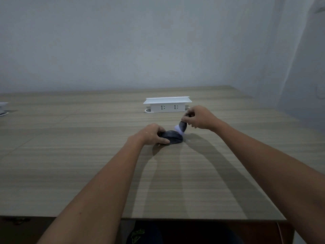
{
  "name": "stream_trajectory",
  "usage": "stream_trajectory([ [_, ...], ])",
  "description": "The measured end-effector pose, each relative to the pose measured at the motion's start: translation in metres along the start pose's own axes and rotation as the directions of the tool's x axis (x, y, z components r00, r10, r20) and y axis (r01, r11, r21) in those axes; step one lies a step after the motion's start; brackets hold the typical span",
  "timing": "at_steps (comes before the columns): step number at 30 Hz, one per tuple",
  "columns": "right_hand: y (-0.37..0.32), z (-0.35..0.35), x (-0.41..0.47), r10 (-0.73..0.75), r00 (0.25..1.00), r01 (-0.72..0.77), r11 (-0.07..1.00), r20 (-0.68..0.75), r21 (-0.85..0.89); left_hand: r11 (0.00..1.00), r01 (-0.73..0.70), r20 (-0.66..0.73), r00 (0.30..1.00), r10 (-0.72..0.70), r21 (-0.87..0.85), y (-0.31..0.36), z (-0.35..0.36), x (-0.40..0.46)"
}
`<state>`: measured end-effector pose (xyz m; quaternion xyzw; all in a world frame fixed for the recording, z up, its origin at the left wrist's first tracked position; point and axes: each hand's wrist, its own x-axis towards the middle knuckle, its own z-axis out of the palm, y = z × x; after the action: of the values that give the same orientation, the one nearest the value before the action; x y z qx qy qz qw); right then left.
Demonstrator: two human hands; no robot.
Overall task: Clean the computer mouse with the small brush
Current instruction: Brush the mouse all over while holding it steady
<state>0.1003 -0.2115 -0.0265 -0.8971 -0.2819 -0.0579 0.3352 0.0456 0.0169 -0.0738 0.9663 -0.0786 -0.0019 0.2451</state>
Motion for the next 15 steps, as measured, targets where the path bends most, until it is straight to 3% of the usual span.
stream_trajectory([
  [2,0.0005,0.0004,-0.0030,0.013,0.999,-0.019,0.991,0.045,0.133,1.000,0.006,0.002,1.000,-0.006,0.002,0.0001,-0.0006,-0.0003],
  [3,0.0024,0.0015,-0.0033,0.026,0.998,-0.033,0.992,0.060,0.121,1.000,0.008,0.002,1.000,-0.008,0.009,0.0005,-0.0007,-0.0003],
  [7,0.0060,-0.0015,-0.0013,0.035,0.999,-0.036,0.995,-0.005,-0.096,1.000,0.012,0.004,1.000,-0.012,0.026,0.0034,-0.0001,-0.0006],
  [11,0.0006,-0.0017,-0.0029,0.004,0.999,-0.009,0.992,0.042,0.125,0.999,0.026,0.004,1.000,-0.026,0.035,0.0050,-0.0005,-0.0014],
  [15,0.0063,0.0012,-0.0021,-0.019,0.999,0.030,0.963,0.042,-0.269,0.999,0.024,-0.008,1.000,-0.023,0.046,0.0070,0.0006,-0.0021],
])
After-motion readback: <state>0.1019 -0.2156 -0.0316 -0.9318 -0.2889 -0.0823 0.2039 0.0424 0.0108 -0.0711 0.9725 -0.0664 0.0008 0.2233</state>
